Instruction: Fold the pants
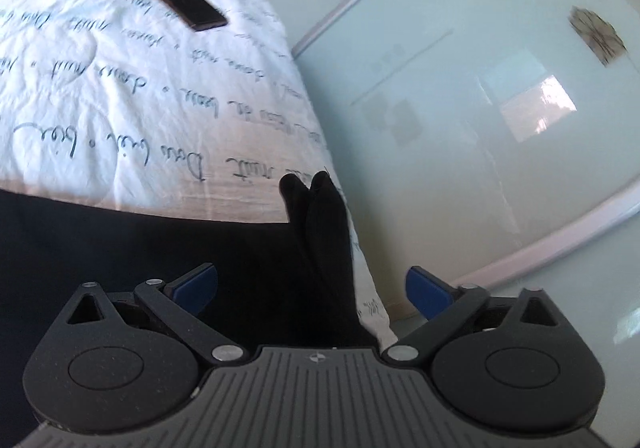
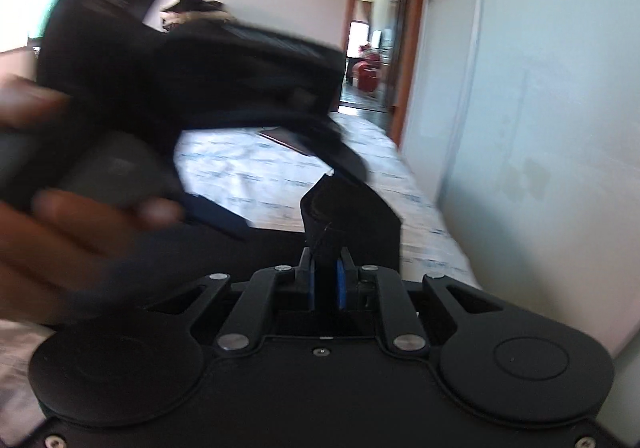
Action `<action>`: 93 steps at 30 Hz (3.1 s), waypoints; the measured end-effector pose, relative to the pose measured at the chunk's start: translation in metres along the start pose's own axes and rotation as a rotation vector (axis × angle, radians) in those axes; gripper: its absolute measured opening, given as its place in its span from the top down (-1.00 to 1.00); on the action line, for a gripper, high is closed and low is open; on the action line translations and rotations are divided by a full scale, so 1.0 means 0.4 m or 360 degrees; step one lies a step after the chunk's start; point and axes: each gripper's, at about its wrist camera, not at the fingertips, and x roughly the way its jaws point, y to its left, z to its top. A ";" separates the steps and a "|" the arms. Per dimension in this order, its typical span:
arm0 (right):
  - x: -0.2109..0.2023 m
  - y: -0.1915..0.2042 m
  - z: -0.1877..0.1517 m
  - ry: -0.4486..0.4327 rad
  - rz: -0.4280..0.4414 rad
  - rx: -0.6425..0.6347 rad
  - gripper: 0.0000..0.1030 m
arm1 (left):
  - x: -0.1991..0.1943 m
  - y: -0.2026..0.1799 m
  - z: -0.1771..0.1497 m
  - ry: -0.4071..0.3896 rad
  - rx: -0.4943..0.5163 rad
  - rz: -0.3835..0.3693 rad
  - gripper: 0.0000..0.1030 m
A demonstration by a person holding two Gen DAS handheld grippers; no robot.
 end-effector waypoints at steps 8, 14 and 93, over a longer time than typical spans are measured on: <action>-0.036 0.048 -0.011 0.0020 0.0141 -0.0041 0.78 | -0.051 0.031 -0.014 0.0007 0.0037 0.0118 0.84; -0.044 0.127 0.000 -0.0017 0.0370 -0.0031 0.78 | -0.198 0.009 -0.052 -0.0214 0.0419 0.0486 0.85; 0.039 0.520 -0.068 -0.0033 0.0583 -0.1037 0.68 | -0.451 0.426 0.023 -0.0196 -0.0155 0.0766 -0.90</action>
